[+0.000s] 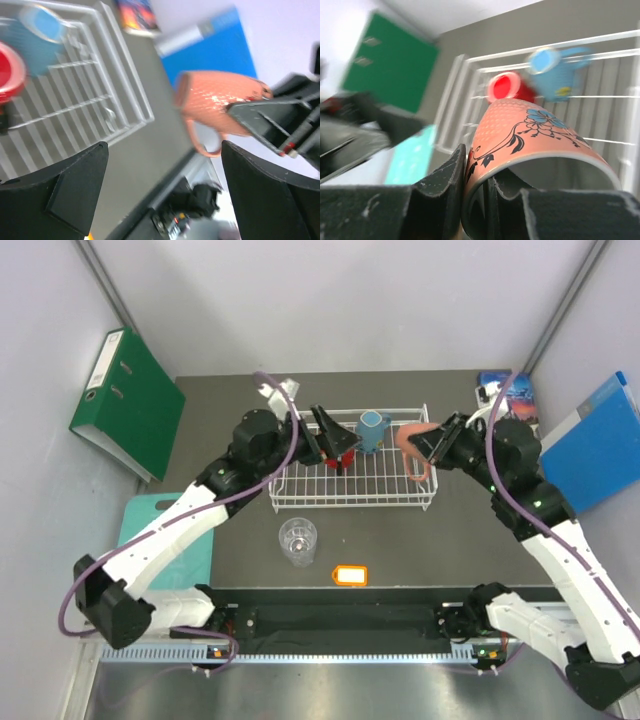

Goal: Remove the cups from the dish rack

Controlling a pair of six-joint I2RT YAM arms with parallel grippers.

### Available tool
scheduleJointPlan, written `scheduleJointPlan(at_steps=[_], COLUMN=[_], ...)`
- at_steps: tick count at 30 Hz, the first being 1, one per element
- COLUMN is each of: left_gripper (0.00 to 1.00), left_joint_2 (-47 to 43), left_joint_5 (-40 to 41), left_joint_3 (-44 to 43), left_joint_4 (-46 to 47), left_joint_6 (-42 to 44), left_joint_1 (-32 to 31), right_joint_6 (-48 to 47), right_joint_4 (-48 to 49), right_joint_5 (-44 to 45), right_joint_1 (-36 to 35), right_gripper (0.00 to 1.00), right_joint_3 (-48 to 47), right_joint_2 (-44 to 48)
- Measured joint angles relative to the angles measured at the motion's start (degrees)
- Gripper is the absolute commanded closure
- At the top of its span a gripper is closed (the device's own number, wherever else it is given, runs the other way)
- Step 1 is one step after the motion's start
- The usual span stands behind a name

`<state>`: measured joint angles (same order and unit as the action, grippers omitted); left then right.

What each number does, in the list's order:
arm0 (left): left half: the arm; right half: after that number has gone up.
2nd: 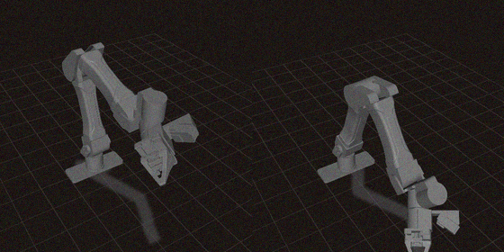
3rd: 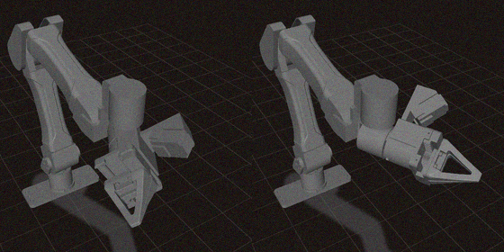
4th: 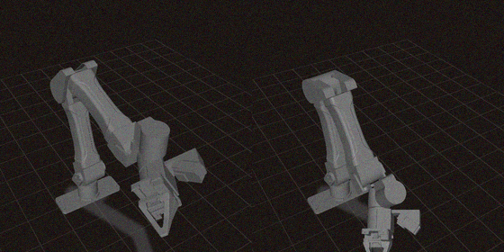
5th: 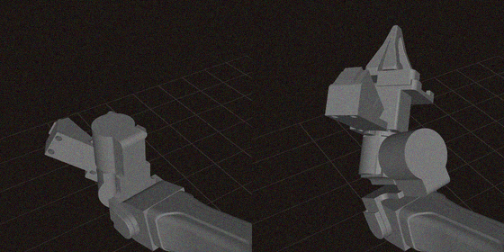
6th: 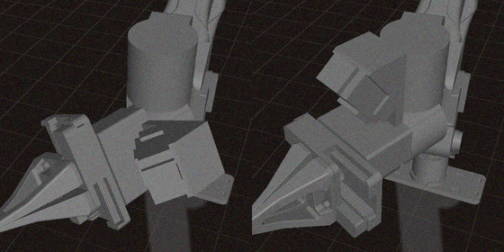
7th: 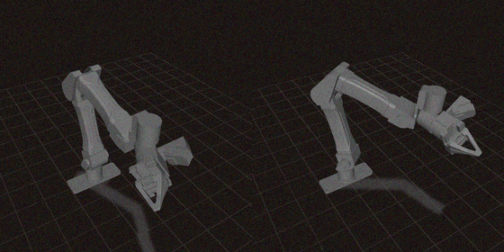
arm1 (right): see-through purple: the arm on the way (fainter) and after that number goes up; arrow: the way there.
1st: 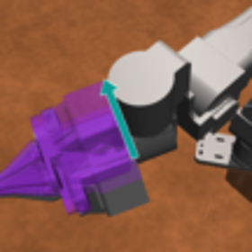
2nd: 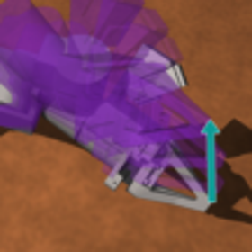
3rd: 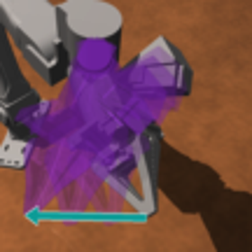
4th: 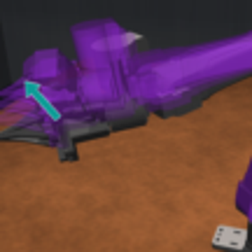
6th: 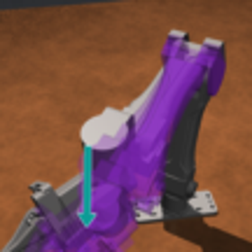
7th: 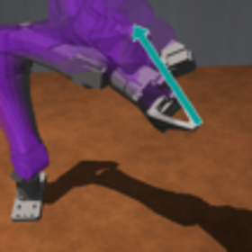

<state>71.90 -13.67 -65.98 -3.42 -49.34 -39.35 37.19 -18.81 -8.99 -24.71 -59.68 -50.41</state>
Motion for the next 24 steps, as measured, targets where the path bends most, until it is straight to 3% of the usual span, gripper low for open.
scheduleJointPlan(at_steps=[7,12,18,24], left_gripper=[0.01,0.01,0.01,0.01], left_joint_2=[-6.0,-7.1,-8.6,-8.5], left_joint_5=[15.8,24.2,29.1,28.3], left_joint_3=[0.0,0.5,1.9,1.9], left_joint_4=[-13.9,-25.7,-34.4,-35.9], left_joint_6=[0.0,-0.2,-0.2,-0.2], left_joint_1=[0.3,0.3,0.3,0.3], right_joint_6=[-4.4,-4.5,-2.8,-1.6], right_joint_4=[-21.9,-32.0,-35.6,-34.4], right_joint_5=[21.3,31.5,30.1,25.6], right_joint_1=[0.5,4.0,13.7,22.8], right_gripper=[1.0,1.0,1.0,1.0], right_joint_3=[-17.4,-21.9,-20.6,-20.7], right_joint_2=[-8.3,-14.3,-19.5,-29.9])
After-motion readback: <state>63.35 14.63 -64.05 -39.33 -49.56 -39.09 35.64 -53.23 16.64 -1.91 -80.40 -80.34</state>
